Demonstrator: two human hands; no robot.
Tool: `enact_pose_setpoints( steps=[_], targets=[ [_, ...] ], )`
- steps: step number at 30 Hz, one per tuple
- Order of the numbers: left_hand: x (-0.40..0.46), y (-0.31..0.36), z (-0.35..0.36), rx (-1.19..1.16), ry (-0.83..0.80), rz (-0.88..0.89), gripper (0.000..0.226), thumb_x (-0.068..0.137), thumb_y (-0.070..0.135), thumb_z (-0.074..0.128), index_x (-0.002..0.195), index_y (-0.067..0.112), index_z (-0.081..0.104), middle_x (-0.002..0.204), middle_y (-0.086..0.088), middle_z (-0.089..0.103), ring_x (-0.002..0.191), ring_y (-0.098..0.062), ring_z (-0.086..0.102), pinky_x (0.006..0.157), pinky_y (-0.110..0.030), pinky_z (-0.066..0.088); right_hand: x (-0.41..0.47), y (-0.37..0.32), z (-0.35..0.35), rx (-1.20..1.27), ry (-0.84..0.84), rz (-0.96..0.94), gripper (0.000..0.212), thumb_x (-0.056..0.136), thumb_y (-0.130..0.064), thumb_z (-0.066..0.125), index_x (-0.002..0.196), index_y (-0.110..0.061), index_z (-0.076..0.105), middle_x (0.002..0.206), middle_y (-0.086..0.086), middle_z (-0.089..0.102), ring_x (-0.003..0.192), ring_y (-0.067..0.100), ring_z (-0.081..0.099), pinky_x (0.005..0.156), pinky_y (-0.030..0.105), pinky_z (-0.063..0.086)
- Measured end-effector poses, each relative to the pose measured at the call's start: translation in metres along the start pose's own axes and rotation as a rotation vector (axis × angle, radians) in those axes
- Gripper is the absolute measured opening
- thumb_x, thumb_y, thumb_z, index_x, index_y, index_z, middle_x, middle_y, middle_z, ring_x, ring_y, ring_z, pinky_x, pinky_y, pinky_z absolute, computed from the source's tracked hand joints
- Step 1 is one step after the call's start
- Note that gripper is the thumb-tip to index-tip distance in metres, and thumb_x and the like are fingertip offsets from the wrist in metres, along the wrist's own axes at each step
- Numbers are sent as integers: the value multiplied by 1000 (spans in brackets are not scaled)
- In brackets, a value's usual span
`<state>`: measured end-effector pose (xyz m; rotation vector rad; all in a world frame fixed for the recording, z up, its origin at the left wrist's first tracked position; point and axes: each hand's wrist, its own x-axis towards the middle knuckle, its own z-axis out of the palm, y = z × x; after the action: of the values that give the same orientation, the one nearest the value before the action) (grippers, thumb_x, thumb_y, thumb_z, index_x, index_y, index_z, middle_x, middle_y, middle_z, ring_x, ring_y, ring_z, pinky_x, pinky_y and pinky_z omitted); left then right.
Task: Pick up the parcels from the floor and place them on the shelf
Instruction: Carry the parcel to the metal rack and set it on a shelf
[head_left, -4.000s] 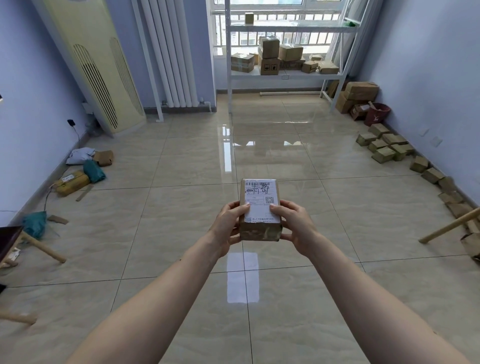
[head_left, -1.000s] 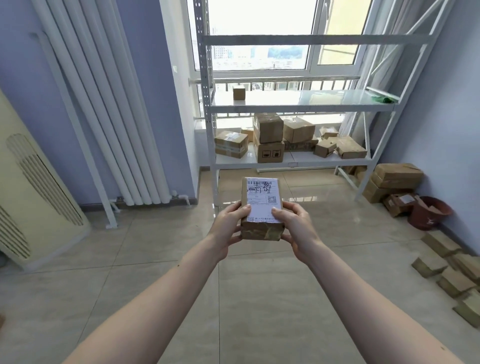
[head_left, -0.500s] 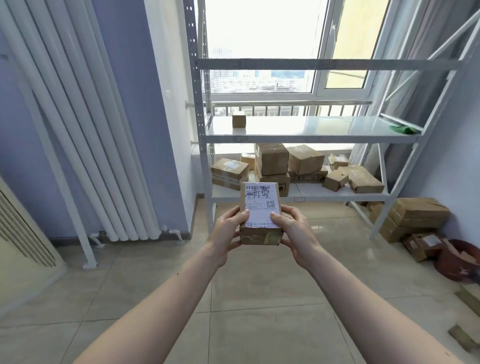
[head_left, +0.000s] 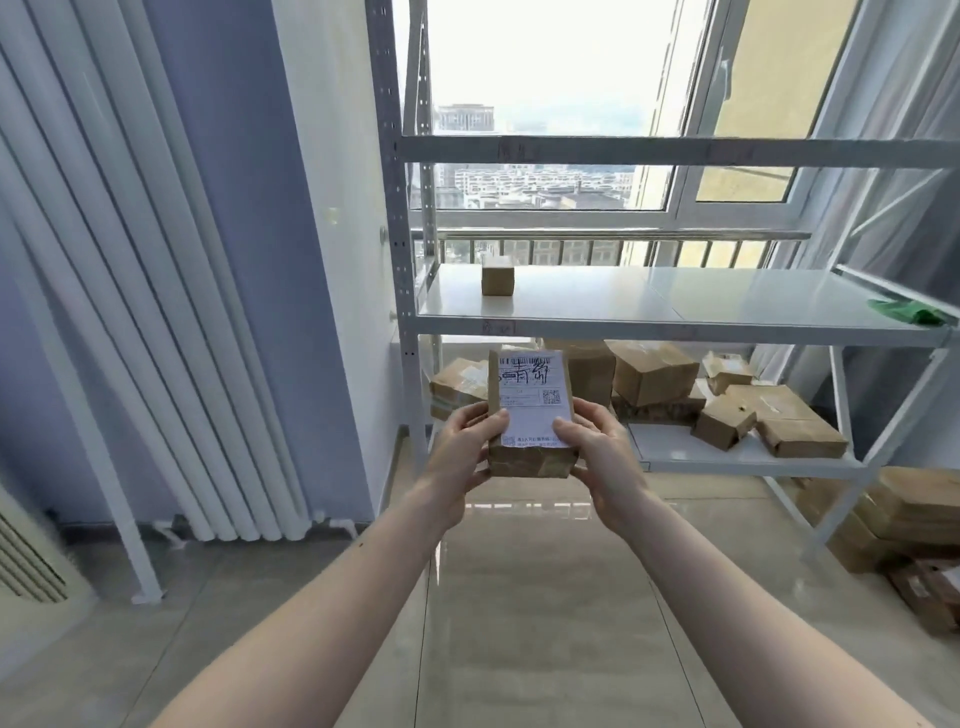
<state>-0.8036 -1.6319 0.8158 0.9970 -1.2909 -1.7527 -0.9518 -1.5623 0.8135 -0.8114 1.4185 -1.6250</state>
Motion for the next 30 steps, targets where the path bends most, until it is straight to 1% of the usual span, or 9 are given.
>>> enact_pose_setpoints(
  steps=[3,7,10,17,19,20,24,28,30],
  targets=[
    [55,21,-3,4,-24,21,36,92,30,65,127,23,58,101,1,71,87,-17,67,66,-26,52,55,-11,10,1,-5,-26,39,92,-9,62,130,-16,52,121,8,69,97,21,70,72,29,54],
    [124,52,-5,12,-49,47,40,90,32,67,128,23,59,103,-3,73,87,-20,68,75,-31,54,120,-30,22,17,2,-67,40,92,-6,62,128,-18,53,119,6,69,95,19,70,62,19,55],
    [170,70,-3,3,-72,61,39,90,30,67,127,22,60,103,-3,73,86,-18,69,63,-25,54,166,-42,26,11,23,-94,41,91,-6,63,129,-15,55,119,7,69,101,24,70,69,25,56],
    [270,115,12,-2,-102,144,33,93,24,64,125,22,62,107,-2,72,92,-18,68,65,-24,53,279,-72,28,-29,16,-197,45,89,-12,66,131,-23,56,124,4,67,107,21,67,83,31,57],
    [300,129,17,-1,-102,191,30,93,23,63,123,22,65,106,-2,72,92,-19,67,63,-23,54,313,-82,28,-35,3,-242,42,89,-13,65,128,-25,57,123,3,67,107,20,67,81,30,56],
    [314,136,21,9,-102,221,29,93,23,63,122,24,66,105,0,73,92,-18,68,65,-23,55,329,-88,28,-33,-7,-265,41,89,-12,64,127,-25,57,122,2,67,107,20,67,80,28,56],
    [364,164,37,65,-90,353,40,85,30,66,126,30,64,114,4,74,105,-19,67,90,-35,52,390,-119,28,-24,-56,-334,42,90,-12,64,129,-24,57,124,2,68,104,18,69,77,24,58],
    [405,196,50,60,-69,453,52,78,32,70,130,28,62,121,5,72,109,-19,69,94,-36,53,437,-152,26,25,-90,-361,67,77,-22,70,139,-26,46,134,5,63,117,24,64,91,33,54],
    [425,209,53,41,-31,483,58,77,33,74,132,24,59,125,4,70,113,-20,67,100,-39,51,456,-168,27,30,-103,-391,64,79,-19,70,137,-27,45,133,6,63,116,26,65,85,31,54]
  ],
)
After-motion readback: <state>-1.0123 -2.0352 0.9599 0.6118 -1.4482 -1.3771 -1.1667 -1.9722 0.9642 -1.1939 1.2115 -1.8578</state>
